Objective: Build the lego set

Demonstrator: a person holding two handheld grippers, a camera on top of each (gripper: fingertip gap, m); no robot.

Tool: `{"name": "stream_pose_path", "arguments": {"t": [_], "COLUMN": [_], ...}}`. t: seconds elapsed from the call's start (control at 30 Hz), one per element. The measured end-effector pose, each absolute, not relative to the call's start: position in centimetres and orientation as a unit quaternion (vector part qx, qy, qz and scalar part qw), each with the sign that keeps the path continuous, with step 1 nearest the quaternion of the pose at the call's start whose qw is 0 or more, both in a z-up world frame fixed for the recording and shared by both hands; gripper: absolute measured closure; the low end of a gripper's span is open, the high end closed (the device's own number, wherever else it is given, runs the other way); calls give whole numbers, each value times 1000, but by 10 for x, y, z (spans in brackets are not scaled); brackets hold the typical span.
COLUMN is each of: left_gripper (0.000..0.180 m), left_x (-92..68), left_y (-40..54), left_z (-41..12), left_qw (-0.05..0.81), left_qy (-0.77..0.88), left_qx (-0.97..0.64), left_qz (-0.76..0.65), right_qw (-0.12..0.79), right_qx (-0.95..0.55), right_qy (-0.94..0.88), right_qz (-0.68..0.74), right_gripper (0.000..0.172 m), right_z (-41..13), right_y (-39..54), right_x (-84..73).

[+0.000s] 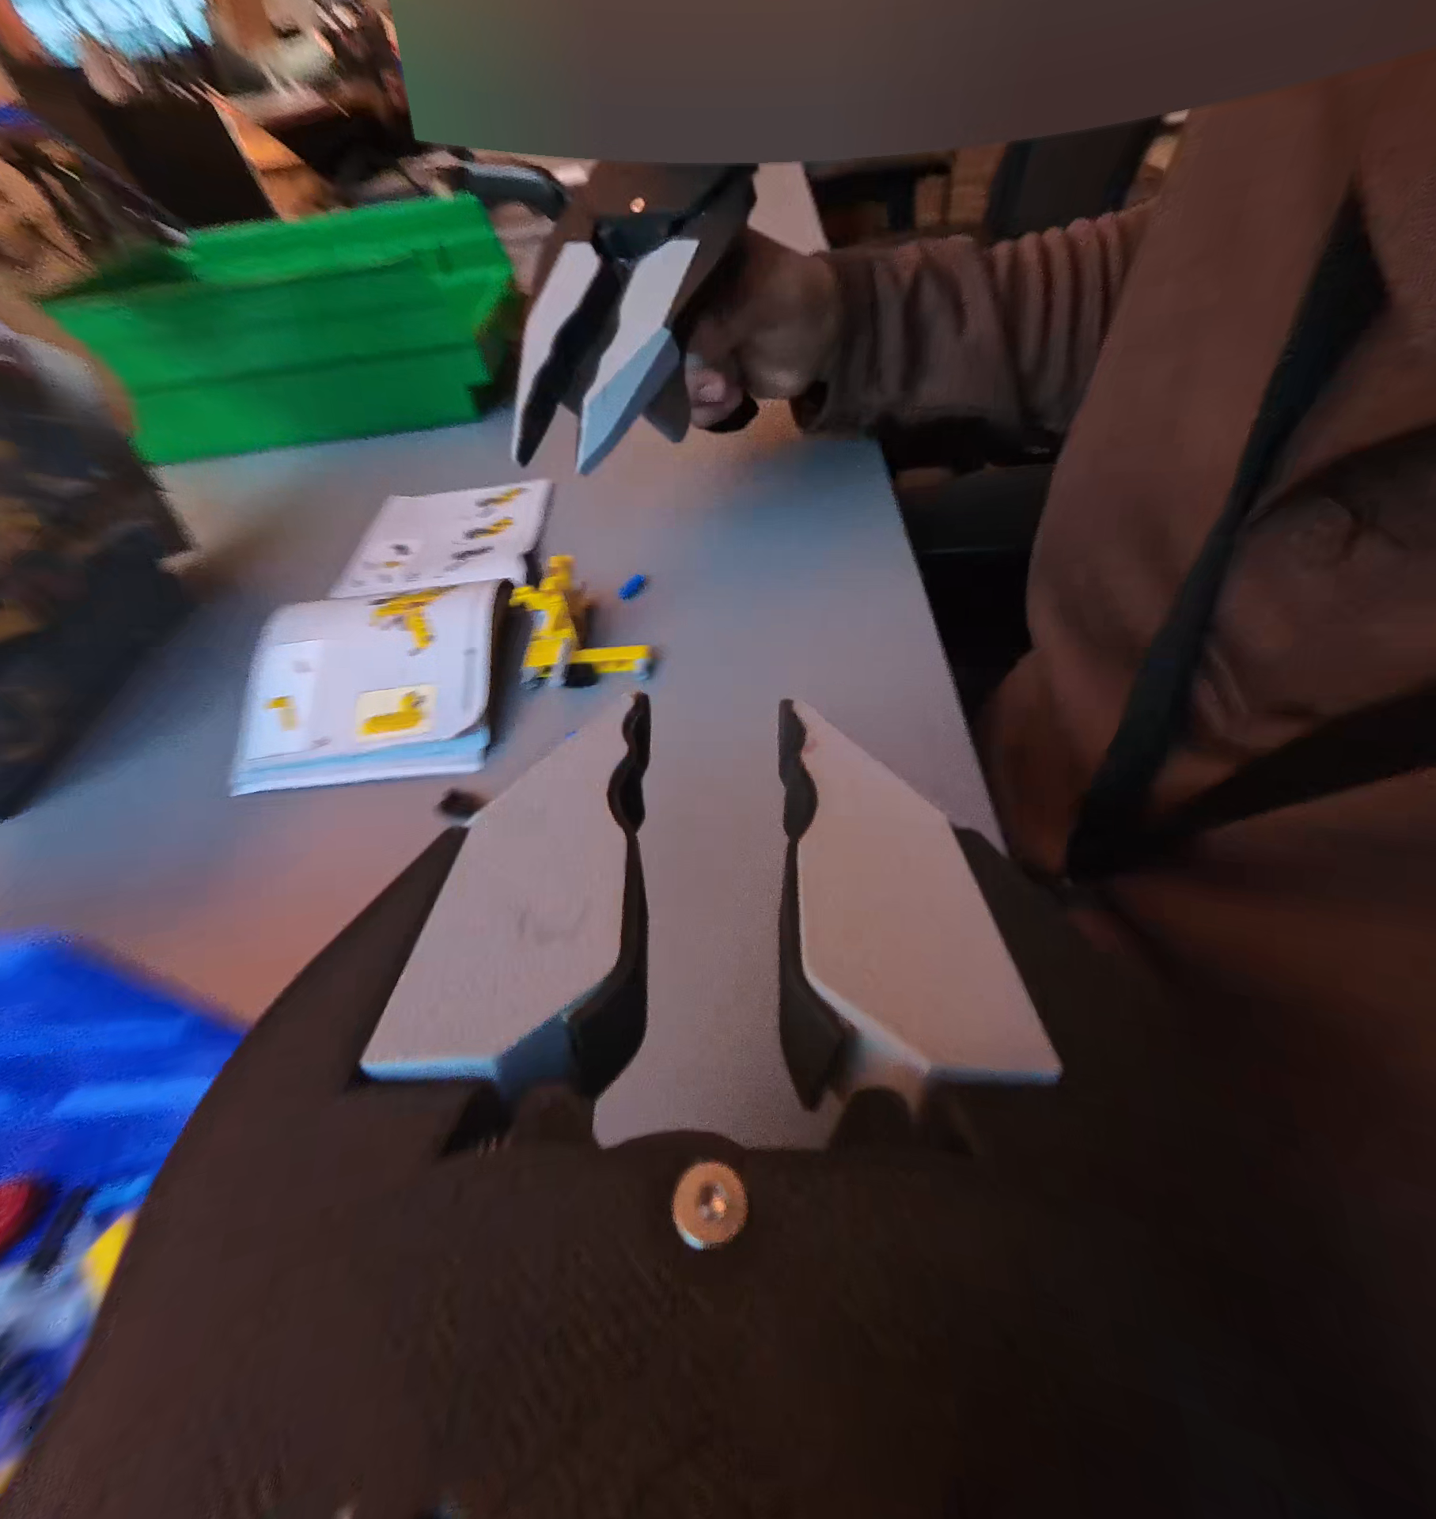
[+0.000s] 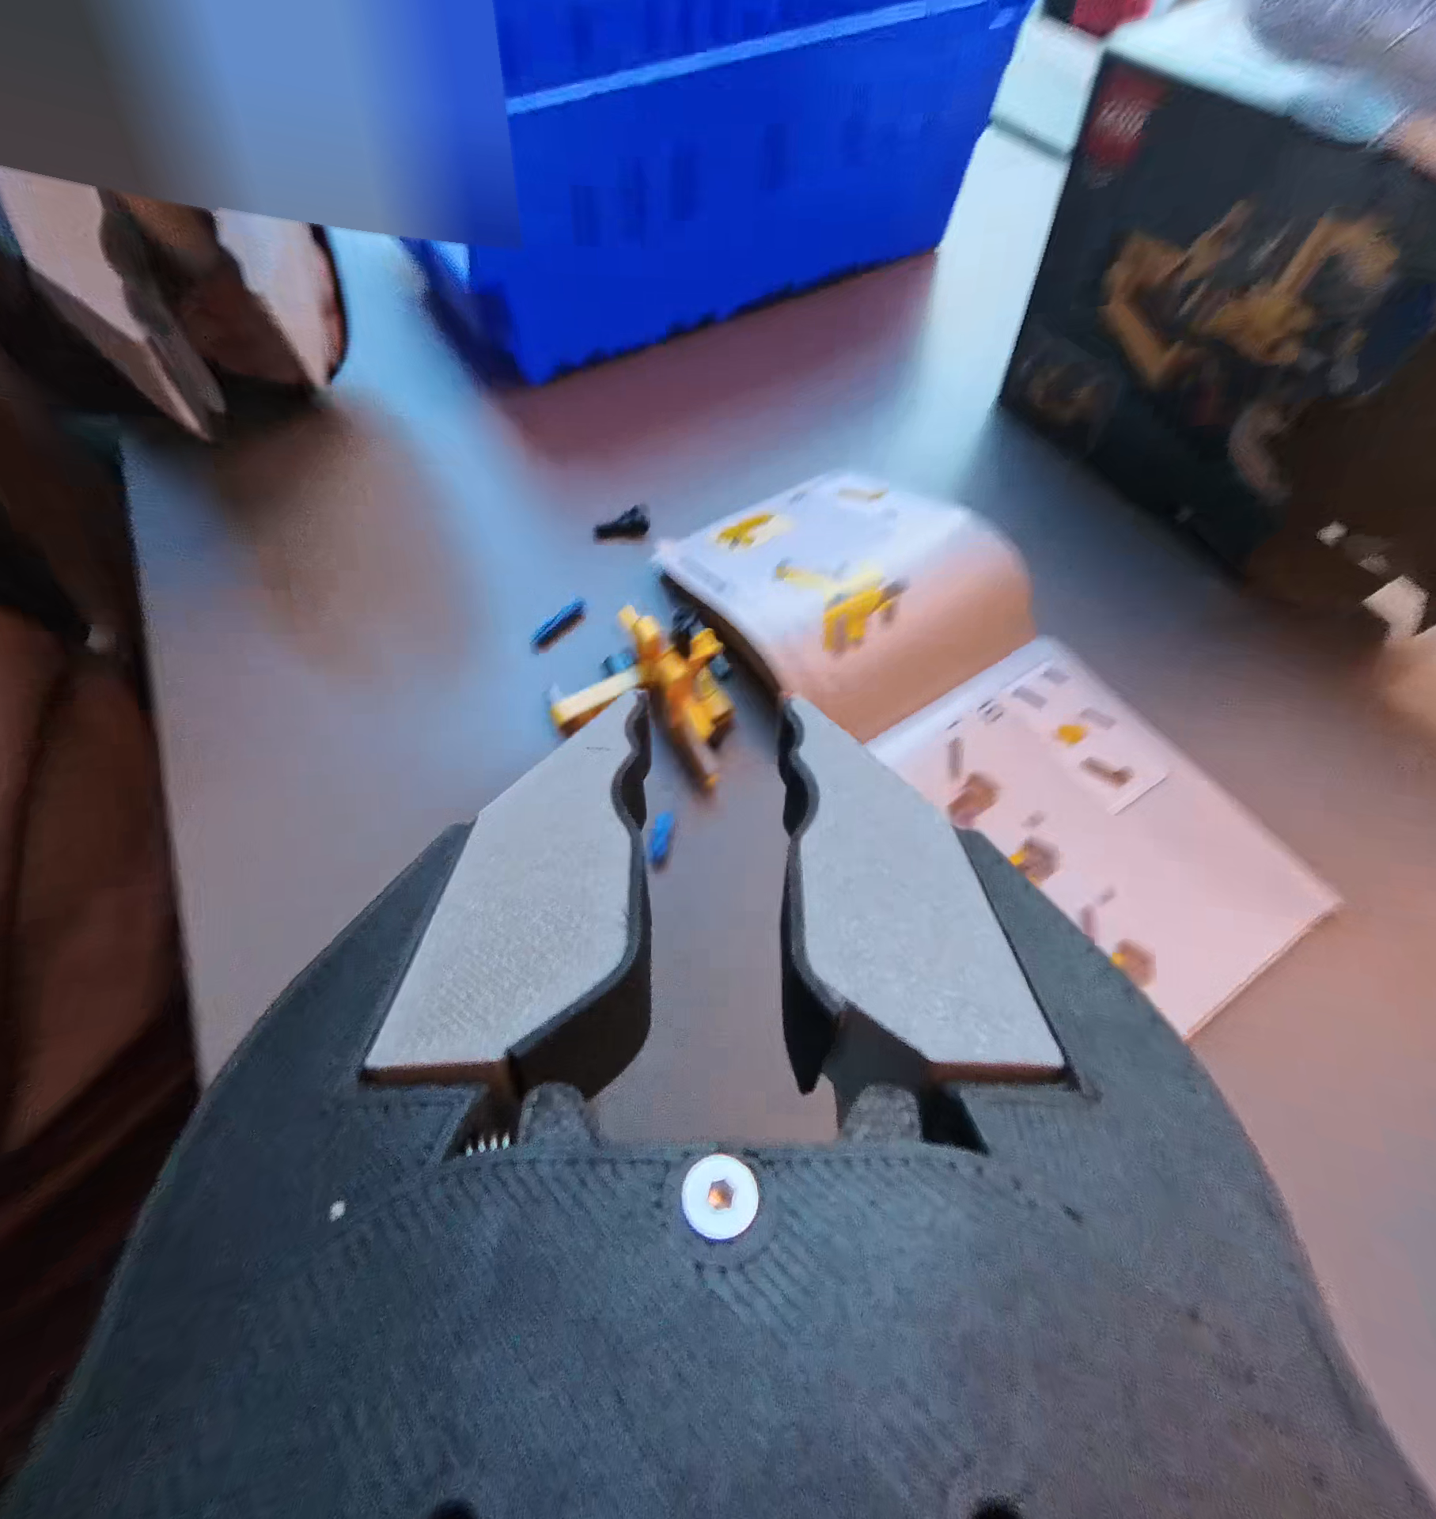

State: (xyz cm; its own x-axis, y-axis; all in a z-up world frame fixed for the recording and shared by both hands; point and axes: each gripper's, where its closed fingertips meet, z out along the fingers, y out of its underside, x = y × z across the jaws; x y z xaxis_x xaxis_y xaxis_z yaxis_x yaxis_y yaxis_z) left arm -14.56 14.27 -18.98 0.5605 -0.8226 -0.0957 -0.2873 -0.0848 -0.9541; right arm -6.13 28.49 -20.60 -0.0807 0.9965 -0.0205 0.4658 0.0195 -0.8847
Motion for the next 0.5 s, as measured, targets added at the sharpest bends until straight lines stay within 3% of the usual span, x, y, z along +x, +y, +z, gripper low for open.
{"name": "stream_pose_path", "arguments": {"t": [0.27, 0.5], "left_gripper": [153, 157], "left_x": [-217, -224], "left_y": [111, 114], "left_z": [-172, -164], "left_qw": [608, 616], "left_qy": [356, 340], "left_qx": [-666, -650], "left_qz": [-246, -286], "right_qw": [436, 405], "right_qx": [-560, -556], "right_qy": [-548, -568], "right_qz": [441, 453], "right_gripper": [139, 139], "right_z": [-151, -129], "right_y": [363, 384], "right_x": [-120, -162]}}
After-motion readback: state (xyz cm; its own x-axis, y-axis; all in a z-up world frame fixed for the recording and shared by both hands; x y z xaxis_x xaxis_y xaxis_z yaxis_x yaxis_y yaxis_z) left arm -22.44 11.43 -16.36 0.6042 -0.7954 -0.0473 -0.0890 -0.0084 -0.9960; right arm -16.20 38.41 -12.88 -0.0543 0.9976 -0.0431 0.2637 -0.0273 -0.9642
